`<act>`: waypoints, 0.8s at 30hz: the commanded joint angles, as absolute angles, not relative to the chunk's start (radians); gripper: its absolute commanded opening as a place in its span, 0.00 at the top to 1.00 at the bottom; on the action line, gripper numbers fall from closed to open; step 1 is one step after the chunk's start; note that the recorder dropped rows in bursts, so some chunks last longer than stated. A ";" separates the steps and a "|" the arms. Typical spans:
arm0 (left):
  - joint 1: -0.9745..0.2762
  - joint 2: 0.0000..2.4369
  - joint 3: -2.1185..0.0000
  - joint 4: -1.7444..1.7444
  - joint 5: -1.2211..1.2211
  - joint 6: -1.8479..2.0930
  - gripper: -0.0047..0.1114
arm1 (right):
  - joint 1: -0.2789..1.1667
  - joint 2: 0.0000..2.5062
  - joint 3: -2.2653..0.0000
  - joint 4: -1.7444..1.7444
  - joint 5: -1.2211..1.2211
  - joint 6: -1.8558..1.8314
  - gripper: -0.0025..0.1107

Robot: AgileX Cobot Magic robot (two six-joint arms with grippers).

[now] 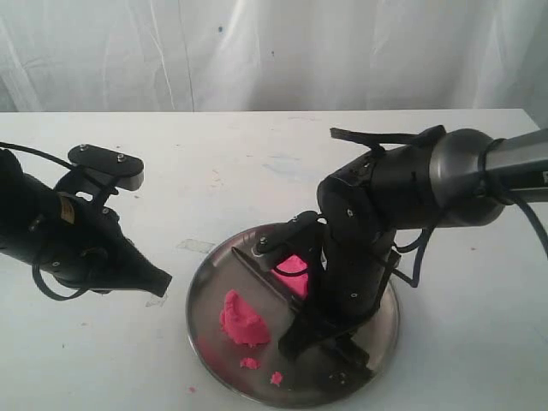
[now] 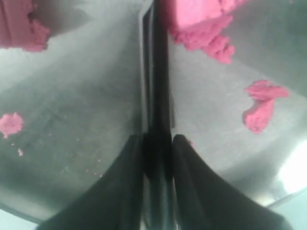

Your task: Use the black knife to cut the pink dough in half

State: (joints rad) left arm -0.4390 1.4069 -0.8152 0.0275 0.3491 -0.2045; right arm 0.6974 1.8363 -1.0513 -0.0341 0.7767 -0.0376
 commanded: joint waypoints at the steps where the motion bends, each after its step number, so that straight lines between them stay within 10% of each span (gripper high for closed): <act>1: -0.442 1.397 -0.810 0.022 0.359 -0.205 0.96 | 0.698 1.834 -1.058 0.076 0.787 -0.154 0.98; 24: -0.442 1.397 -0.810 0.022 0.344 -0.205 0.96 | 0.698 1.464 -0.991 -0.196 0.750 -0.055 0.98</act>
